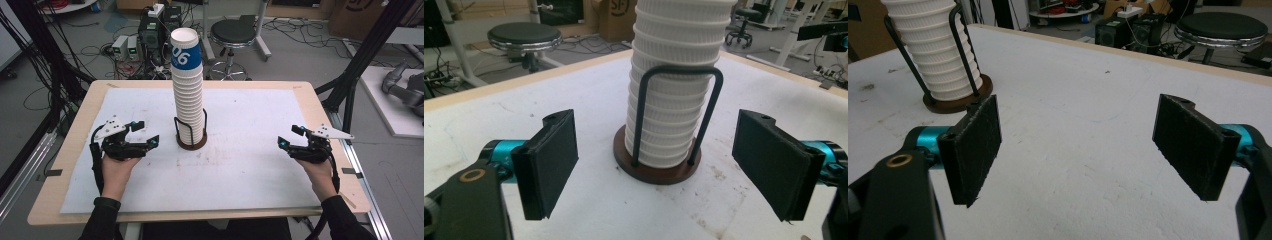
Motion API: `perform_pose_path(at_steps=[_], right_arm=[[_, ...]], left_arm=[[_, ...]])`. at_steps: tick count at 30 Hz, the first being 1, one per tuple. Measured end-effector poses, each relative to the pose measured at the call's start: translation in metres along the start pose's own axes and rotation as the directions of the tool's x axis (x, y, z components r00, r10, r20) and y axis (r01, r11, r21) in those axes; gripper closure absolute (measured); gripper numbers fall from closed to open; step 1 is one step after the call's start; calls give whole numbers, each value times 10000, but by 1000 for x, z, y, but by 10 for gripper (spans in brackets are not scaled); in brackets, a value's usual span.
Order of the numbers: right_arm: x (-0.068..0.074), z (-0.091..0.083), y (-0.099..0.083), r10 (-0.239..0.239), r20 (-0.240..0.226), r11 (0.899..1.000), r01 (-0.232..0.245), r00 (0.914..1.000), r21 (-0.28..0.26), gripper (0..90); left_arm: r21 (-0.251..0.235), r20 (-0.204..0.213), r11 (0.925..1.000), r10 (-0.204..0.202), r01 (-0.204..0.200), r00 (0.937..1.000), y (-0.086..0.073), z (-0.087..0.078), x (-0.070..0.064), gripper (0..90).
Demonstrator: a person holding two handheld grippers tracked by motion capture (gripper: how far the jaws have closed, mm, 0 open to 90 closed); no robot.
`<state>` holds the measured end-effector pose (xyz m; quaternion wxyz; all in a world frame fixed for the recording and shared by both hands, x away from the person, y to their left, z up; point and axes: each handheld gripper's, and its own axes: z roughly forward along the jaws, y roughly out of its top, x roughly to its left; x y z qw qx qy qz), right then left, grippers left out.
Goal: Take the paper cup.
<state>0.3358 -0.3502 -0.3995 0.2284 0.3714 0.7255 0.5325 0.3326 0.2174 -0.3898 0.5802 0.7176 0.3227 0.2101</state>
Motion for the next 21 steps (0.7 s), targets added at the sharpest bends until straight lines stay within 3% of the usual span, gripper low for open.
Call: perform_pose_path(at_steps=[3,8,17,21], right_arm=[[-1,0,0,82,9,9999,-82,10000,-99,201],[-1,0,0,45,-26,10000,-45,10000,-27,202],[2,0,-2,-62,-39,9999,63,10000,102,201],[1,0,-2,-70,16,9998,69,10000,181,202]], left_arm=[[-289,7,9995,153,-152,9999,6,-3,-1,183],[-254,37,9995,166,-165,9999,6,-2,-1,182],[-908,251,9956,-199,221,9995,10,-4,-2,168],[-975,344,9952,-5,39,9994,14,-1,-3,168]])
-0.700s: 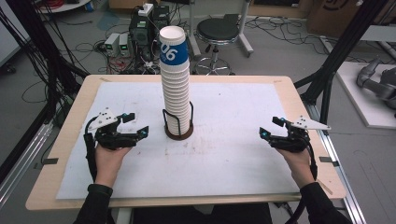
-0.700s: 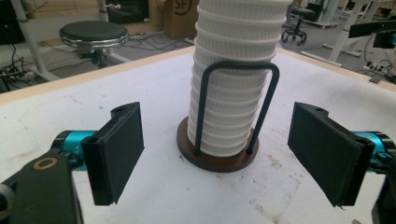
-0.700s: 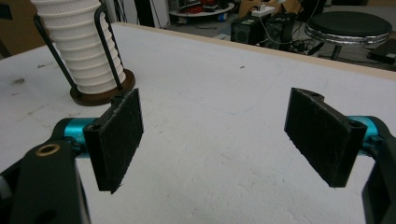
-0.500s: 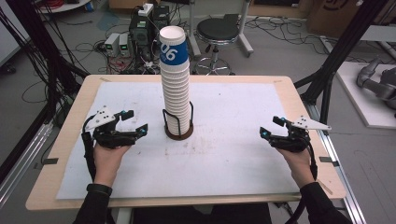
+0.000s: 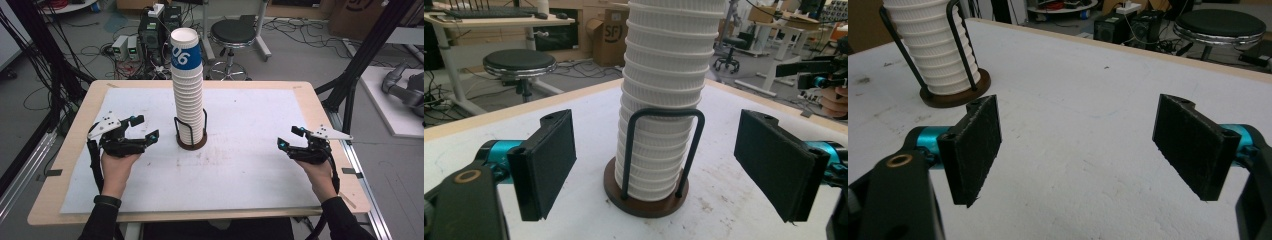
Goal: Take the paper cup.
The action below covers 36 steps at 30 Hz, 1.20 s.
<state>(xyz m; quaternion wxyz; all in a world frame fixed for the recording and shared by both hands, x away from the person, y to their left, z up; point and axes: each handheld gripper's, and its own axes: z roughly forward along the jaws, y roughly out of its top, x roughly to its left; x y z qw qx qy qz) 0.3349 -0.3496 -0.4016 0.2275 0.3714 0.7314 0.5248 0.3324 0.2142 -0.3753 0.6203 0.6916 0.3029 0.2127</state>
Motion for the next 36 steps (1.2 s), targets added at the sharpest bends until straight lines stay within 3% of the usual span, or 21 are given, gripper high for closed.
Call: perform_pose_path(at_steps=[5,9,11,13,20,22,33,36], right_arm=[[-1,0,0,75,34,10000,-75,10000,38,201],[-2,-1,-1,53,50,10000,-53,10000,6,201],[-2,-1,0,76,15,10000,-76,10000,-7,202],[-2,-1,-1,11,2,10000,-11,10000,-19,202],[-1,2,-1,73,-21,9999,-72,10000,139,202],[0,5,-1,-46,-64,9999,47,10000,158,202],[2,8,-1,-144,-122,9995,147,9998,275,201],[1,8,-1,-168,-114,9994,172,9998,299,202]], left_arm=[[355,148,9992,-214,209,9997,3,5,-1,156],[460,189,9989,9,-18,9998,11,8,-6,145],[398,508,9992,78,-98,9987,20,12,-11,145],[432,529,9989,152,-175,9985,24,13,-13,145],[301,670,9991,270,-291,9974,50,26,-19,115],[201,651,9993,309,-323,9974,57,29,-18,81],[-111,454,9990,445,-441,9980,89,44,-11,73],[-270,601,9988,434,-418,9972,95,47,-10,73]])
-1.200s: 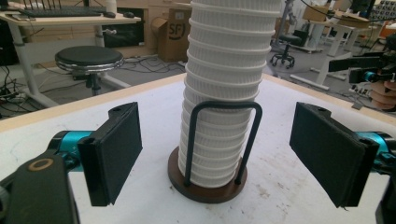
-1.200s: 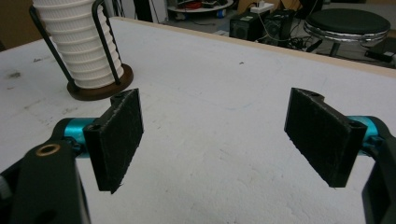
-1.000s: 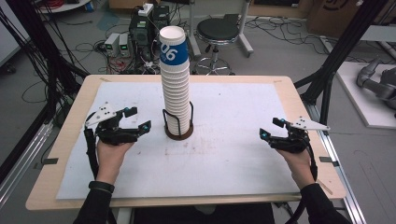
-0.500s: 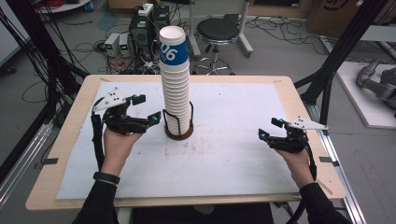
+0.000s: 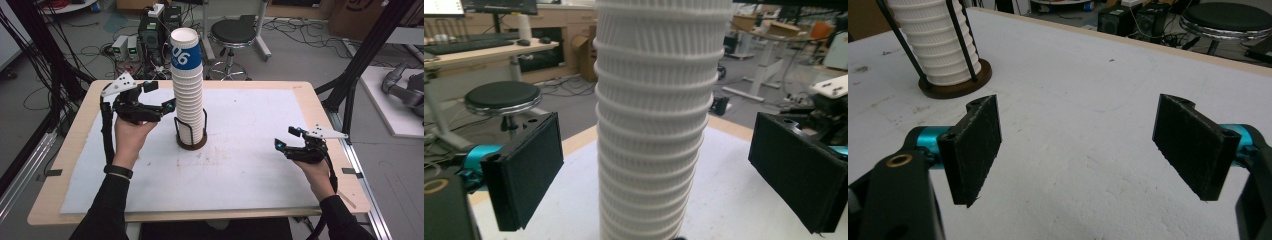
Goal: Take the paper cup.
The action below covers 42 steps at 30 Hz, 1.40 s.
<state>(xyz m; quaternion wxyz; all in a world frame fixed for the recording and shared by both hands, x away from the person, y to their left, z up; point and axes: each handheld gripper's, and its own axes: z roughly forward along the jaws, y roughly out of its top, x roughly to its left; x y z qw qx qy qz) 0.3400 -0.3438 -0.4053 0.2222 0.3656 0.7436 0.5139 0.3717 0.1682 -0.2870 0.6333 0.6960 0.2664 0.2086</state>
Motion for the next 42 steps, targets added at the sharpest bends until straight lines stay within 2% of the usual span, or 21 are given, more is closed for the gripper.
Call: perform_pose_path(at_steps=[3,7,11,13,22,27,31,33,39,42], right_arm=[[1,0,0,-16,-37,10000,16,10000,21,201],[2,1,0,-22,-103,10000,22,9999,35,202],[1,1,0,-50,-116,10000,51,9999,34,201],[1,1,0,-52,-136,10000,53,9999,30,202],[2,1,0,-64,-178,10000,65,9998,13,201],[2,2,0,-89,-223,10000,88,9997,-30,202],[3,2,1,-99,-274,9999,98,9996,-32,202],[3,2,1,-86,-311,9999,84,9995,-72,202],[8,1,7,-62,-532,9997,48,9986,-250,202],[13,1,15,-64,-806,9995,38,9967,-323,202]], left_arm=[[122,46,9999,71,-72,10000,6,6,0,67],[-17,189,9999,169,-168,9997,17,17,0,67],[24,250,9998,184,-185,9995,21,23,2,67],[42,331,9994,329,-331,9989,24,29,1,67],[102,637,9994,309,-316,9975,28,43,3,67],[270,550,9990,327,-343,9980,30,55,5,68],[316,440,9990,305,-319,9986,30,57,5,70],[295,527,9989,353,-369,9980,30,57,5,106],[284,506,9986,421,-436,9978,30,57,5,109],[226,514,9989,395,-408,9979,29,57,5,109]])
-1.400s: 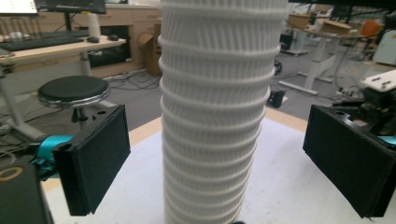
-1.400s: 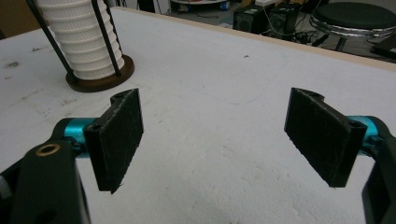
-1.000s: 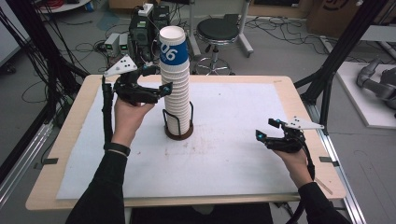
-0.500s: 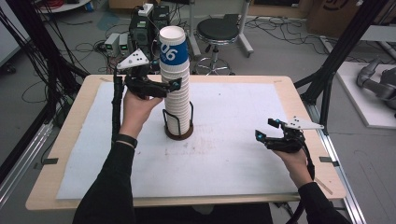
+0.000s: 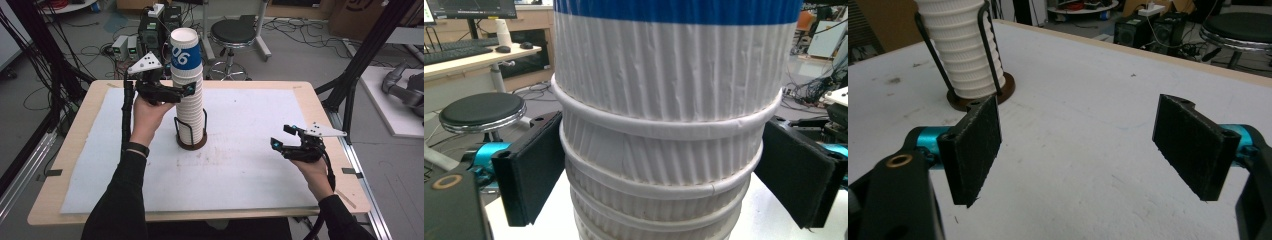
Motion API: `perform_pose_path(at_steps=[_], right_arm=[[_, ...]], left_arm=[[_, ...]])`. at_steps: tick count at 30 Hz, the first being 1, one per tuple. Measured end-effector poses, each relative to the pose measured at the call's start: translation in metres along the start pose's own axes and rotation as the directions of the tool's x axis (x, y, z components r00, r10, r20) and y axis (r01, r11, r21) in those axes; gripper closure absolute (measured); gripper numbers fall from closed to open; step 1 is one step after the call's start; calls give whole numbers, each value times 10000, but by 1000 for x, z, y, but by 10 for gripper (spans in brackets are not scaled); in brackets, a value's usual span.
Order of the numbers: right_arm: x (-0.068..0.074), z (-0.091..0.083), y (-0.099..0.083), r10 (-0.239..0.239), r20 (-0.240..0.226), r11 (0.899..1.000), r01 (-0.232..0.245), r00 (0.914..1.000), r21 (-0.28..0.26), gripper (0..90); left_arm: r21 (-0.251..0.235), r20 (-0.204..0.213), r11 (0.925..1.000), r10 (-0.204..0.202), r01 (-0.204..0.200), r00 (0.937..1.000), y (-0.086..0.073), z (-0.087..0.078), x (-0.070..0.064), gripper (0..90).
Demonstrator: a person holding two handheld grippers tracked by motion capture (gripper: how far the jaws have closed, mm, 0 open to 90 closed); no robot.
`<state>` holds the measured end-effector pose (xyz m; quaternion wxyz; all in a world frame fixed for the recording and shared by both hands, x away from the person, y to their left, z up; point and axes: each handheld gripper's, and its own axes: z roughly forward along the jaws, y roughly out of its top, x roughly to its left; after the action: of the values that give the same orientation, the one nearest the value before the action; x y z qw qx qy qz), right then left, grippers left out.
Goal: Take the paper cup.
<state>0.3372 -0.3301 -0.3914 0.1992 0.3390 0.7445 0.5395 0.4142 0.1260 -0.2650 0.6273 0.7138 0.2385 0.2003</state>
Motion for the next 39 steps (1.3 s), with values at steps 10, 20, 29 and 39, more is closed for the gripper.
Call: perform_pose_path(at_steps=[10,20,29,39], right_arm=[[10,3,47,-249,-644,9986,218,9976,-481,202],[22,19,110,-445,-1468,9952,311,9882,-927,202],[43,43,165,-930,-1616,9893,729,9825,-1260,202],[63,62,213,-1299,-2110,9819,961,9688,-1631,202]], left_arm=[[-23,24,10000,-6,6,10000,0,0,0,111],[-37,7,10000,-19,19,10000,0,0,1,111],[-5,2,10000,0,0,10000,0,0,0,111],[-28,-4,10000,-2,2,10000,0,1,1,111]])
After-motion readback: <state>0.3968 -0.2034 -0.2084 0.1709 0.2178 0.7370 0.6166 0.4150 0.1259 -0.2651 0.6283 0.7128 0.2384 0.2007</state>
